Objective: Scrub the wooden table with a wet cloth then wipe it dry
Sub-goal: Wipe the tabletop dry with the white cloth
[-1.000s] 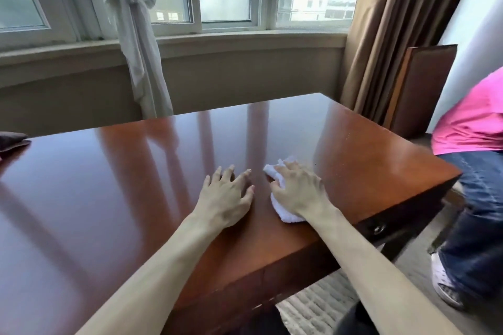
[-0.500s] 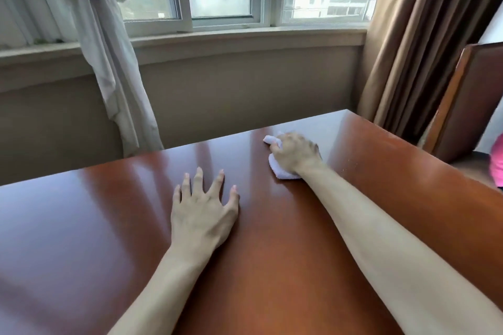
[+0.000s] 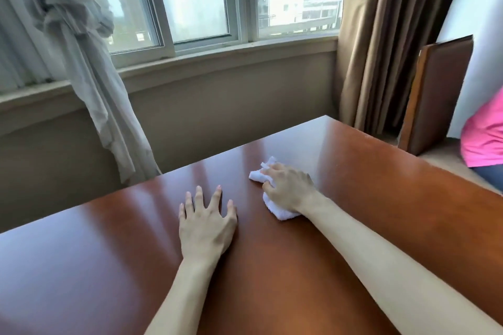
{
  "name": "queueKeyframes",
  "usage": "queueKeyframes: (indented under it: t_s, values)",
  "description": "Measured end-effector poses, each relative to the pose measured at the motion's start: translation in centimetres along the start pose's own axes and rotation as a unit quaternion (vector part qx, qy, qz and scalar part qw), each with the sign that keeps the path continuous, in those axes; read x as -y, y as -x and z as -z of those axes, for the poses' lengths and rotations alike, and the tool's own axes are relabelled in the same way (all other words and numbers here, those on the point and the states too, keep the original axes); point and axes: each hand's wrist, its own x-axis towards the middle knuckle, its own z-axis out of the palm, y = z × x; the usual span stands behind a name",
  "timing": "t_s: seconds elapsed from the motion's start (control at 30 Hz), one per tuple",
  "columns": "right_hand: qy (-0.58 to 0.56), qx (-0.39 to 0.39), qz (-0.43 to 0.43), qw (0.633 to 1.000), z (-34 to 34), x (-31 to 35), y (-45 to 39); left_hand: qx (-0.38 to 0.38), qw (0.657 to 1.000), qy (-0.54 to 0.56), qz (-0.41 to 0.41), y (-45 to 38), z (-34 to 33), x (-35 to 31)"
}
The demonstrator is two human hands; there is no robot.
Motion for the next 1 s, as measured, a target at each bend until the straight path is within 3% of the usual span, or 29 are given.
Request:
queueKeyframes:
  t_s: [0.17,0.27,0.77,0.87,1.0]
  values:
    - [0.001,0.004,0.053,0.999,-0.3,2.2,10.4,0.006,1.0,0.002,-0.004,0.6,0.5,0.0]
    - [-0.025,-0.001,0.062,0.998,-0.3,2.5,12.2,0.002,1.0,0.004,-0.006,0.6,0.4,0.1]
    - [0.024,0.008,-0.071,0.997,-1.0,-3.4,-17.7,-0.031,0.999,-0.043,-0.007,-0.7,-1.0,0.3]
    - [0.024,0.004,-0.074,0.997,-0.8,-3.6,-17.1,-0.022,0.999,-0.038,-0.004,-0.6,-0.8,0.3]
    - [0.026,0.002,-0.039,0.999,-0.3,-2.2,-9.6,-0.012,1.0,-0.024,-0.003,-0.5,-0.6,0.2]
